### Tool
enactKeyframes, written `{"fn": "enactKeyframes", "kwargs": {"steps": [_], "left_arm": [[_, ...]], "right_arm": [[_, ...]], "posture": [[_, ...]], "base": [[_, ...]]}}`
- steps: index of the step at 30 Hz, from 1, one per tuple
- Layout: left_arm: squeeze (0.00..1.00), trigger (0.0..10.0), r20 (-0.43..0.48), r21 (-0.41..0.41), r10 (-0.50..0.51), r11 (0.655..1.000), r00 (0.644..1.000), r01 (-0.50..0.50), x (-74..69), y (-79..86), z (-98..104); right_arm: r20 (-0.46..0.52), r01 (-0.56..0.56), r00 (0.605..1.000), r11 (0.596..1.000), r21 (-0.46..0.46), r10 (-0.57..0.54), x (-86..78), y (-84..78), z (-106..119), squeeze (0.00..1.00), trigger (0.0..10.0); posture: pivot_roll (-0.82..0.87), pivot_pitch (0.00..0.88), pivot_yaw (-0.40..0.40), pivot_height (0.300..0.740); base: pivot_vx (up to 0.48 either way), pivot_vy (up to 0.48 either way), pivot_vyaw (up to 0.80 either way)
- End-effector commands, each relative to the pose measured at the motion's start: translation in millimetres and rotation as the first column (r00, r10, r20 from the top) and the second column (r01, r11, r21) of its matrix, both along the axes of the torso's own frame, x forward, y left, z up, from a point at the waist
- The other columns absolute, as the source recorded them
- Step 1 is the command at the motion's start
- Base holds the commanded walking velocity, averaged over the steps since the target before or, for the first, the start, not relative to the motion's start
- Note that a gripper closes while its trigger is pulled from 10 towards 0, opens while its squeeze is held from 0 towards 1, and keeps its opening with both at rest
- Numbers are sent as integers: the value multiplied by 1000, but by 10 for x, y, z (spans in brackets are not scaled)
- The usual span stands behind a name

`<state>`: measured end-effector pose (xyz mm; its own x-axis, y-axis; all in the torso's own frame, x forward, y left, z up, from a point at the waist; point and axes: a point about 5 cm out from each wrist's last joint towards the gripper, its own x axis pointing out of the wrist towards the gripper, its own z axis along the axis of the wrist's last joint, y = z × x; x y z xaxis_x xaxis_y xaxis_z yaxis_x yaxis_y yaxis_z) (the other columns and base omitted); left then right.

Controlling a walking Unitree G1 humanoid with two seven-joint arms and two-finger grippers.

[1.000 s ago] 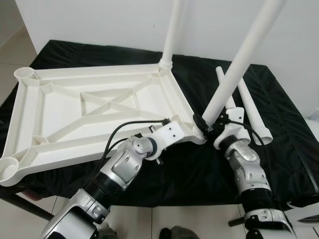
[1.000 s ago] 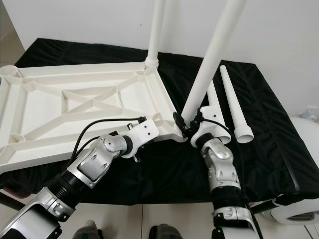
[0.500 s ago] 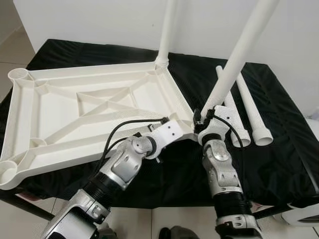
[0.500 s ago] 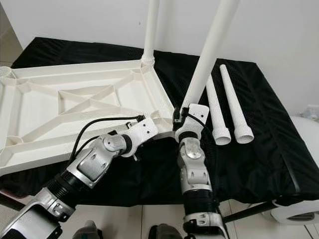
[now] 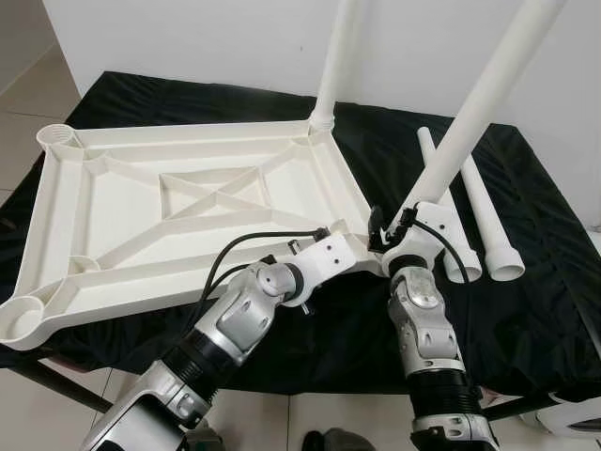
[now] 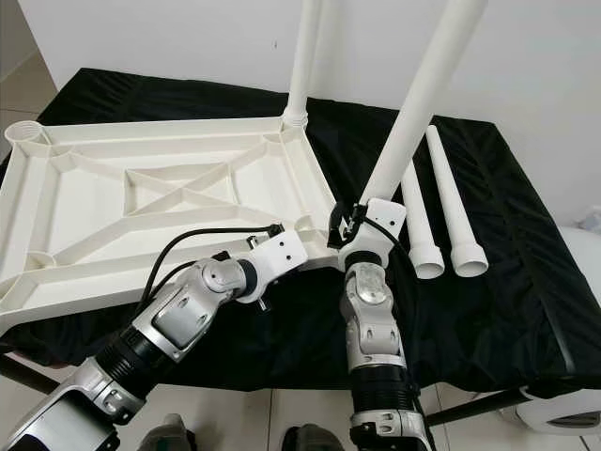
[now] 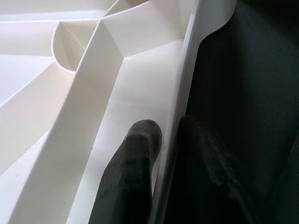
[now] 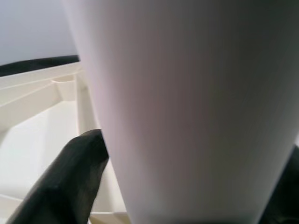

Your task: Building children table

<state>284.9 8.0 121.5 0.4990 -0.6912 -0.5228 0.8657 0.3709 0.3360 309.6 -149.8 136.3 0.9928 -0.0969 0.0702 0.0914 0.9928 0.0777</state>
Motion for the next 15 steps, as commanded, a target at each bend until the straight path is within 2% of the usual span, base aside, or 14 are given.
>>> {"fn": "enactKeyframes", "kwargs": {"steps": [1,2,4,5,6,7,10,11,14,15], "left_arm": [[0,10000,-51,-24,-138,990,989,137,-176,-187,-39],[0,10000,-51,-24,-138,990,989,137,-176,-187,-39],[0,10000,-50,-25,-137,990,989,136,-174,-188,-38],[0,10000,-48,-24,-137,990,989,136,-173,-187,-37],[0,10000,-48,-24,-137,990,989,136,-173,-187,-37],[0,10000,-47,-24,-137,990,989,136,-172,-187,-35],[0,10000,-46,-23,-137,990,990,136,-170,-188,-35],[0,10000,-46,-23,-137,990,990,136,-170,-188,-35],[0,10000,-45,-22,-136,991,990,135,-166,-183,-36],[0,10000,-45,-22,-136,991,990,135,-166,-183,-36]], "right_arm": [[14,-20,1000,1000,14,20,5,-81,48,1000,10000],[14,-20,1000,1000,14,20,5,-81,48,1000,10000],[19,-114,993,993,0,114,20,-121,68,1000,10000],[15,-176,984,984,-13,177,21,-128,61,824,10000],[15,-176,984,984,-13,177,21,-128,61,824,10000],[11,-223,975,974,-28,223,20,-140,51,0,10000],[2,-312,950,948,-61,312,12,-177,22,0,10000],[2,-312,950,948,-61,312,12,-177,22,0,10000],[-34,-461,887,879,-121,460,-10,-295,-21,0,10000],[-34,-461,887,879,-121,460,-10,-295,-21,0,10000]], "posture": [[39,0,-93,740],[39,0,-93,740],[38,0,-95,740],[38,0,-95,740],[38,0,-95,740],[39,0,-96,740],[41,0,-97,740],[41,0,-97,740],[40,0,-95,740],[40,0,-95,740]], "base": [[0,0,0],[0,0,0],[0,0,0],[0,0,0],[0,0,0],[0,0,0],[0,0,0],[0,0,0],[0,0,0],[0,0,0]]}}
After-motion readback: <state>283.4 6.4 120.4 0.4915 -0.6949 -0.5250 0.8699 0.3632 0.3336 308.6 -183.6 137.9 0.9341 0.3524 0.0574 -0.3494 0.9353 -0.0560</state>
